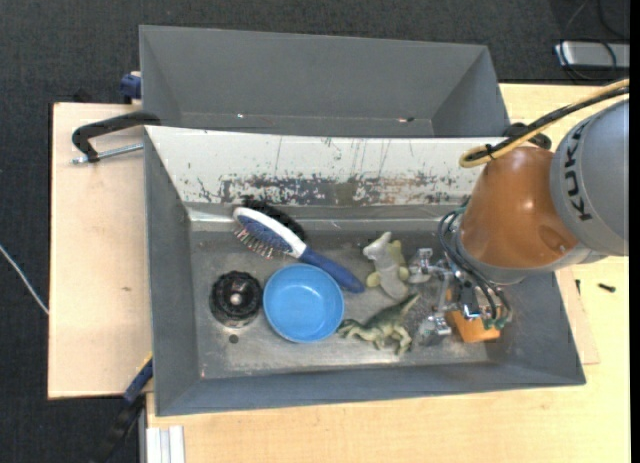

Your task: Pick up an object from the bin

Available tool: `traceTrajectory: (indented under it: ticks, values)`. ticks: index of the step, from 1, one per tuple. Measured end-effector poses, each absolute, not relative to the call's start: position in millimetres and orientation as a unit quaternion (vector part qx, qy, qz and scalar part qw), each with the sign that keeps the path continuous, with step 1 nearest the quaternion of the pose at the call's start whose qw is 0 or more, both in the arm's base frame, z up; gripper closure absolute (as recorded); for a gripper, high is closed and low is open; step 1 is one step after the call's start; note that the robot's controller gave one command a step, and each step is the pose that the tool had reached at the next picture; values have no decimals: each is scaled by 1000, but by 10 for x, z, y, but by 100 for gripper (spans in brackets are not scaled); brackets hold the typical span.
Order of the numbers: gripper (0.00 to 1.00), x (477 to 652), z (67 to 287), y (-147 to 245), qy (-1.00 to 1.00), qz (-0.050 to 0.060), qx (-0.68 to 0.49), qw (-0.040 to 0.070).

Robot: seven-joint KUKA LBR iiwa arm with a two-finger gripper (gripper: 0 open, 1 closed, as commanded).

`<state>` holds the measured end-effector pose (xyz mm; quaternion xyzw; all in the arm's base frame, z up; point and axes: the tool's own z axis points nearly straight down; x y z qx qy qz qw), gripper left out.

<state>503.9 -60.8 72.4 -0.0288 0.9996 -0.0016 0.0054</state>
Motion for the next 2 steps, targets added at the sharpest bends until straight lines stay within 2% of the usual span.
traceTrajectory:
  ticks: [1,2]
  values:
    - [100,5032,753,-606,1000,-2,-30,2]
    - [100,5088,2079,-784,999,-1,-43,7]
